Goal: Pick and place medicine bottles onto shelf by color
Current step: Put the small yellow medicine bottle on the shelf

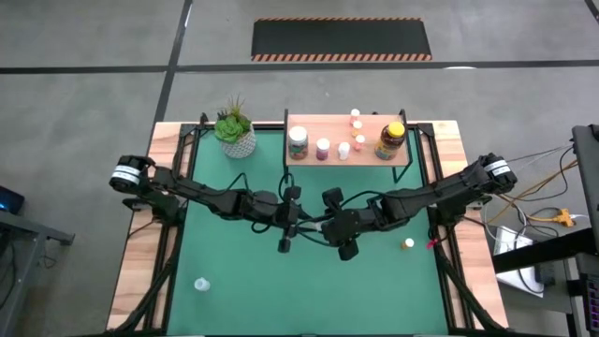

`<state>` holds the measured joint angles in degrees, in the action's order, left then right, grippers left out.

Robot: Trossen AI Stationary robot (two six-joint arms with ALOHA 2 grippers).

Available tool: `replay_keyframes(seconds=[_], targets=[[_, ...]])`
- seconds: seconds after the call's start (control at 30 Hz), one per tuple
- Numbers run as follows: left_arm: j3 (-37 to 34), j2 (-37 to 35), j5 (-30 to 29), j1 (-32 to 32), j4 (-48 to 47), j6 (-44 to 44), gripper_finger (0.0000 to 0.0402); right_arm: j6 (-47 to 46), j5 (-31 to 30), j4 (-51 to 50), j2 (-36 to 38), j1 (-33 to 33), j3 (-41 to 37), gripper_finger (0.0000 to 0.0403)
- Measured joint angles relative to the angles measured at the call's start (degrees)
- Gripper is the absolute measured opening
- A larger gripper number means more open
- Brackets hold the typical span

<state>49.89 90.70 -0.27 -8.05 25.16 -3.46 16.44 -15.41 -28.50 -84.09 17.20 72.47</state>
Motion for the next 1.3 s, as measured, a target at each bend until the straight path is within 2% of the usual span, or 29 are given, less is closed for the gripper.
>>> replay_keyframes(seconds=[0.13, 0.37, 0.5, 0.6, 0.73, 0.93, 1.1, 1.3], targets=[[0.0, -0.21, 0.0, 0.02, 0.0, 0.01, 0.011, -0.51, 0.35, 0.07, 0.03, -0.05, 0.02, 0.0118], [-0.13, -1.25, -0.04, 0.07, -0.77, -2.53, 0.0183, -2.58, 0.64, -2.16, 0.62, -0.43, 0.02, 0.0118], [-0.44, -4.31, -0.08, 0.1, -4.01, -6.74, 0.0205, -7.2, 0.71, -9.31, 1.27, -1.91, 3.07, 0.0113], [-0.53, -7.43, -0.75, 0.19, -6.22, -10.08, 0.021, -13.44, 0.69, -18.73, 1.24, -4.51, 8.38, 0.0113], [-0.7, -12.17, -4.41, 0.17, -6.81, -12.69, 0.021, -20.93, 1.36, -32.36, 0.72, -9.8, 16.96, 0.0113], [-1.08, -17.79, -6.05, 0.22, -6.87, -13.86, 0.021, -27.48, 2.39, -46.41, 1.3, -19.32, 25.72, 0.0113], [-3.87, -21.24, -6.18, 0.22, -5.77, -13.84, 0.021, -30.16, 2.36, -48.48, 2.75, -27.15, 24.95, 0.0111], [-7.95, -24.24, -8.1, 0.22, -1.66, -13.56, 0.021, -31.31, 2.55, -47.27, 2.62, -32.79, 20.99, 0.0114]])
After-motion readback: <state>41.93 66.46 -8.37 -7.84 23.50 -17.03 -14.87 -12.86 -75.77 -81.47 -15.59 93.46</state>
